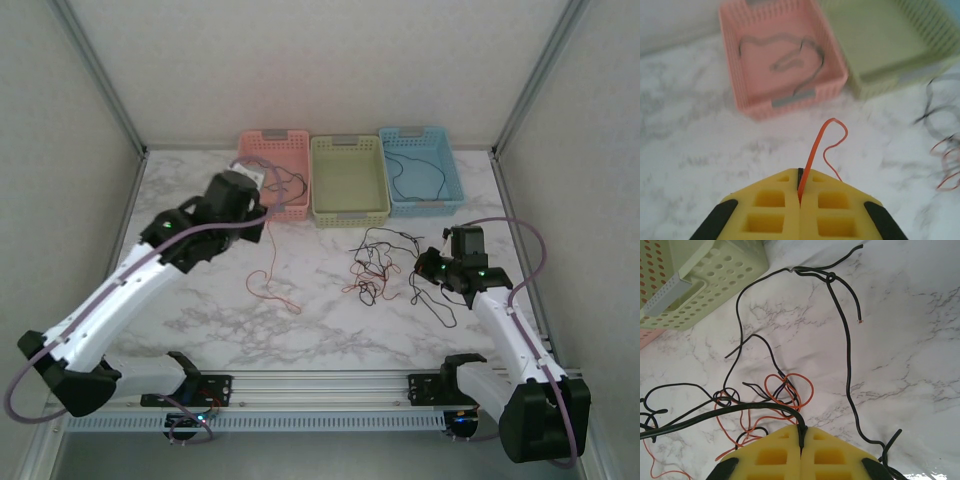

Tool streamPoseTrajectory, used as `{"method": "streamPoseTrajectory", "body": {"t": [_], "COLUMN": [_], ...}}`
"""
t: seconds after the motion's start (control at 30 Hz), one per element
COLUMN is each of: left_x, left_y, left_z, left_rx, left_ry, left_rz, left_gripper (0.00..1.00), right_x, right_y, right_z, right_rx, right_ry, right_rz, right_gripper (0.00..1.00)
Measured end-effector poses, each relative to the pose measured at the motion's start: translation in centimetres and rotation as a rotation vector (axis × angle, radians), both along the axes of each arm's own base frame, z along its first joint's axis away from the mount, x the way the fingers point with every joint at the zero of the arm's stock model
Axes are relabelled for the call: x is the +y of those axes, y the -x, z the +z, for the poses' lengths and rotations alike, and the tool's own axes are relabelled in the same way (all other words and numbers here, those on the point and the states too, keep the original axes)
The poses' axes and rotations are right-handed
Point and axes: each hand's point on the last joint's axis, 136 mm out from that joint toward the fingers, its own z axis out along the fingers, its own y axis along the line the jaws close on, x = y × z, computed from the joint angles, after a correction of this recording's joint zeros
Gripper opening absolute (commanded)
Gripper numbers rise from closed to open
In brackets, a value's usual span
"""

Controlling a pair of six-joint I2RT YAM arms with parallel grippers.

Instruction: Untangle the cables

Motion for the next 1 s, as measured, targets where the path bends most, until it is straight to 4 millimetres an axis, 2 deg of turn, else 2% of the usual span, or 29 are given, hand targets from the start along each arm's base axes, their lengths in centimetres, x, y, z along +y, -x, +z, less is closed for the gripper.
{"method": "streamPoseTrajectory", "body": {"t": [0.13,0.27,0.33,0.43,0.53,0.6,0.7,0.8,0.87,1.0], "left_x": [1.8,1.7,1.7,2.2,2.5,2.5,2.6,2.6,2.6,2.6], "left_y": [0.0,-0.1,0.6,2.1,2.8,2.8,3.0,3.2,3.2,3.2], "left_z": [-7.1,-13.6,-17.1,-20.8,-22.0,-22.2,-22.5,-22.9,-22.9,-22.8], "left_rx": [0.143,0.278,0.356,0.446,0.474,0.469,0.47,0.477,0.476,0.473], "left_ry": [-0.021,-0.036,-0.052,-0.073,-0.07,-0.055,-0.039,-0.032,-0.028,-0.031], "left_rz": [0.111,0.187,0.215,0.248,0.271,0.283,0.298,0.31,0.315,0.315], "left_gripper": [0.0,0.0,0.0,0.0,0.0,0.15,0.2,0.41,0.51,0.59], "right_x": [0.0,0.1,0.0,0.0,0.0,0.0,0.0,0.0,0.1,0.1], "right_y": [0.0,0.0,0.0,0.1,0.1,0.1,0.1,0.1,0.1,0.1], "right_z": [0.0,0.0,-0.1,-0.2,-0.2,-0.2,-0.3,-0.3,-0.3,-0.3], "right_rx": [0.001,0.002,0.002,0.005,0.006,0.006,0.007,0.007,0.008,0.009], "right_ry": [-0.001,-0.002,-0.002,-0.002,-0.002,-0.002,-0.002,-0.002,-0.002,-0.002], "right_rz": [0.001,0.002,0.002,0.002,0.002,0.002,0.002,0.002,0.003,0.003], "right_gripper": [0.0,0.0,0.0,0.0,0.0,0.0,0.0,0.0,0.0,0.0]}}
